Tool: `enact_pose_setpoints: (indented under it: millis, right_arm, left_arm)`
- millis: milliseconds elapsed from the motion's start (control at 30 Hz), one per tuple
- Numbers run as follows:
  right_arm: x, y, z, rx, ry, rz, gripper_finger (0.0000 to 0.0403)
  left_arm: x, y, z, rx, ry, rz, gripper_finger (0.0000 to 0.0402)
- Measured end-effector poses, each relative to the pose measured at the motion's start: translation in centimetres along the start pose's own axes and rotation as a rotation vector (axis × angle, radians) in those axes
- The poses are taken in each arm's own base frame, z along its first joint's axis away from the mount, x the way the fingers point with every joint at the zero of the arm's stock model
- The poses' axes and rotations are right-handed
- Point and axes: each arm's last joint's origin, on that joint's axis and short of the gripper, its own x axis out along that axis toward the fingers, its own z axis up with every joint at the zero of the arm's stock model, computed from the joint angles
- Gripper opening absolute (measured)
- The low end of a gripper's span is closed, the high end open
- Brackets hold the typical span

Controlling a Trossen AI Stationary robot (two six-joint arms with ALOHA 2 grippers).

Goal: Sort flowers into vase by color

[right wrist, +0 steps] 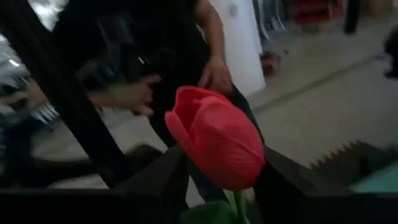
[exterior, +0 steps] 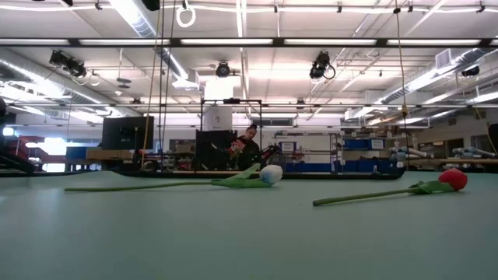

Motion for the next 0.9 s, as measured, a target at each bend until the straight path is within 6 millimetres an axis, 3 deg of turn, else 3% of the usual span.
enact_pose_setpoints:
  millis: [267,633,900]
  right_arm:
    - [-0.6,1.6,3.1,-0.103,-0.226,0.167,0.0183]
    - [0.8,-1.0,-0.7,0.168,0.083,0.007,0.0183]
    - [1.1,-0.9,0.8,0.421,0.003,0.077,0.0183]
  left_arm:
    - [0.0,0.0,0.0,0.000,0.000,0.000,0.0259]
    - [0.0,0.0,0.0,0.000,0.000,0.000,0.0259]
    - [0.0,0.0,0.0,0.000,0.000,0.000,0.0259]
